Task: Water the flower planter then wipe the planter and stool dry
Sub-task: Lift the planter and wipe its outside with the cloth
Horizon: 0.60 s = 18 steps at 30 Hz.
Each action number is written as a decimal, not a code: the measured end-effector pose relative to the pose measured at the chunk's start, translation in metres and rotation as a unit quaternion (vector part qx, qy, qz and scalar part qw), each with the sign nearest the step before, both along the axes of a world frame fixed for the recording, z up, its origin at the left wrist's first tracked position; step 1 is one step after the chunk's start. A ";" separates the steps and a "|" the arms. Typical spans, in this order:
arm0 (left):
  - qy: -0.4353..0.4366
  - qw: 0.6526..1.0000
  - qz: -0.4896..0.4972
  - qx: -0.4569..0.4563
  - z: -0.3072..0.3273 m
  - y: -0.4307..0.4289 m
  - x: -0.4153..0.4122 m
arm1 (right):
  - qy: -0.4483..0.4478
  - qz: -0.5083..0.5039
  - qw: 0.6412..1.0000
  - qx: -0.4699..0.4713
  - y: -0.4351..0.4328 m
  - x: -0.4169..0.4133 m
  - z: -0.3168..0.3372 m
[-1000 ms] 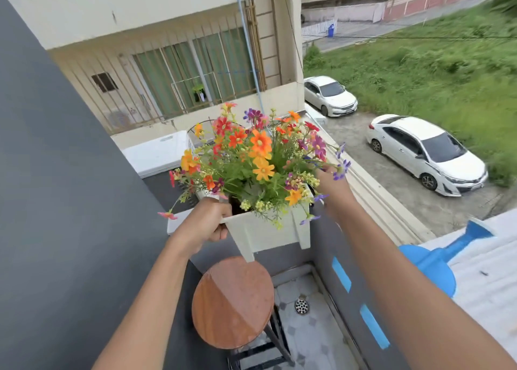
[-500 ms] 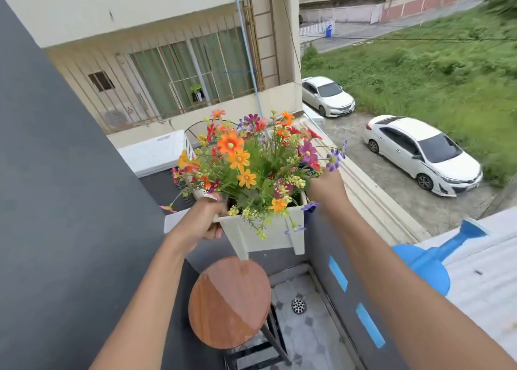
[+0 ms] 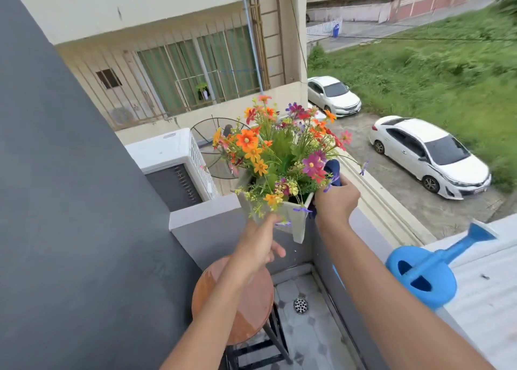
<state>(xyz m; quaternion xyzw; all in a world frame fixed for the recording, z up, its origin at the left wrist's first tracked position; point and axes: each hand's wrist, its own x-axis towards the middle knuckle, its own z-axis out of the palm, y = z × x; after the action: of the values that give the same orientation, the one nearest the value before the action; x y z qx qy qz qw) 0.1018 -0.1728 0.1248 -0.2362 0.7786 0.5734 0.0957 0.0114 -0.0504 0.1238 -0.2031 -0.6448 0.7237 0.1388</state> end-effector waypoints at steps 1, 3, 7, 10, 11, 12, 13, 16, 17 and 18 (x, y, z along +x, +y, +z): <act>0.007 1.000 -0.004 0.011 0.000 0.010 -0.003 | -0.004 0.006 1.000 0.003 -0.003 0.003 0.001; 0.024 0.998 0.026 0.053 0.005 0.023 -0.008 | 0.004 0.019 1.000 -0.007 -0.006 0.010 -0.001; 0.031 0.990 0.064 0.121 0.013 0.019 -0.007 | 0.028 0.015 0.999 -0.012 -0.013 0.018 -0.009; 0.020 0.990 0.080 0.115 0.010 0.014 -0.008 | 0.060 0.014 0.998 -0.007 -0.015 0.020 -0.012; 0.016 0.990 0.084 0.114 0.009 0.012 -0.008 | 0.071 0.019 0.997 -0.003 -0.017 0.022 -0.012; 0.013 0.989 0.085 0.117 0.010 0.011 -0.007 | 0.078 0.025 0.997 0.001 -0.018 0.024 -0.012; 0.012 0.989 0.085 0.121 0.010 0.010 -0.007 | 0.083 0.030 0.996 0.008 -0.019 0.023 -0.014; 0.031 0.986 0.090 0.137 0.017 0.003 -0.007 | 0.077 0.046 0.996 0.017 -0.022 0.022 -0.015; 0.040 0.984 0.098 0.143 0.020 0.000 -0.007 | 0.082 0.064 0.994 0.017 -0.024 0.022 -0.015; 0.045 0.982 0.105 0.149 0.023 -0.004 -0.008 | 0.096 0.092 0.991 0.019 -0.025 0.023 -0.016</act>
<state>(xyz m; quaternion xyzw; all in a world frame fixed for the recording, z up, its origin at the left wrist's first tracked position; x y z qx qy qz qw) 0.0943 -0.1771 0.1477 -0.2735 0.6587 0.7001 0.0338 0.0340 -0.0750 0.1076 -0.0705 -0.6579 0.7373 0.1368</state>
